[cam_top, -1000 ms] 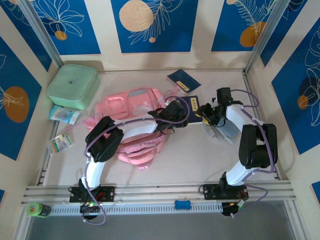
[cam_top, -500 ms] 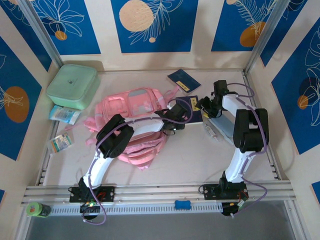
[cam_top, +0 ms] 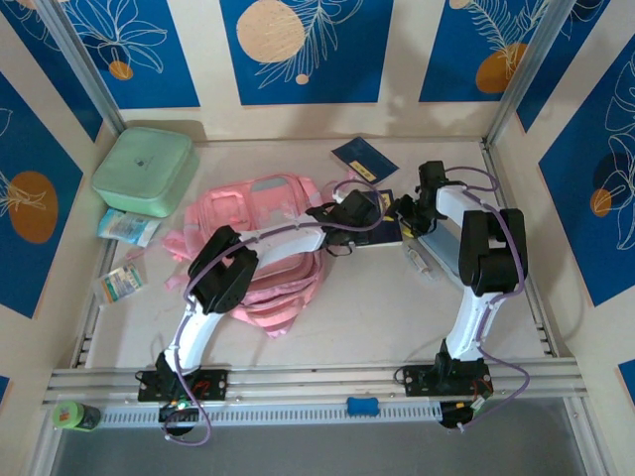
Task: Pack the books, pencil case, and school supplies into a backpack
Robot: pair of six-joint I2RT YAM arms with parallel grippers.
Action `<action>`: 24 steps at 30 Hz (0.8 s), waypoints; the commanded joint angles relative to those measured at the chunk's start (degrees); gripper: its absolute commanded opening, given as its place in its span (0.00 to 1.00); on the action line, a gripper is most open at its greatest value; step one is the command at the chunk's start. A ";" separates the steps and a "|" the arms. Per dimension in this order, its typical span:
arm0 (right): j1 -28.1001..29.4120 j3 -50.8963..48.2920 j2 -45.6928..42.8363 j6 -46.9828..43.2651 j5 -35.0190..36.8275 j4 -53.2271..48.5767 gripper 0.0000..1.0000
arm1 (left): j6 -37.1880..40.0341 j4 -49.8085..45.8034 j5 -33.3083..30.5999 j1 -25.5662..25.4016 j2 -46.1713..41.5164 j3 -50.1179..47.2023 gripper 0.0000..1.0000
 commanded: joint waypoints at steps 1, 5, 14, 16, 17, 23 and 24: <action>-0.25 2.98 1.97 -1.89 -1.39 -1.72 0.59 | -3.50 0.23 1.90 1.03 4.68 4.02 0.57; -0.30 3.52 3.15 -2.02 -2.68 -1.57 0.59 | -5.63 -0.66 -0.58 1.96 7.18 6.17 0.57; 0.15 6.44 6.31 -2.98 -5.83 -2.93 0.58 | -6.07 3.00 5.49 4.13 11.64 7.50 0.53; 0.25 5.96 5.72 -2.91 -7.81 -2.10 0.58 | -5.40 4.13 6.70 4.33 12.16 7.52 0.50; 0.37 5.70 5.24 -2.95 -8.66 -1.78 0.58 | -5.18 4.08 6.64 4.33 12.28 7.40 0.49; 0.44 5.86 3.32 -3.20 -13.29 -2.34 0.57 | -4.89 4.28 8.10 5.04 13.01 7.11 0.42; 0.46 5.69 2.76 -3.38 -13.44 -2.29 0.57 | -4.76 4.23 7.97 5.02 12.85 6.89 0.42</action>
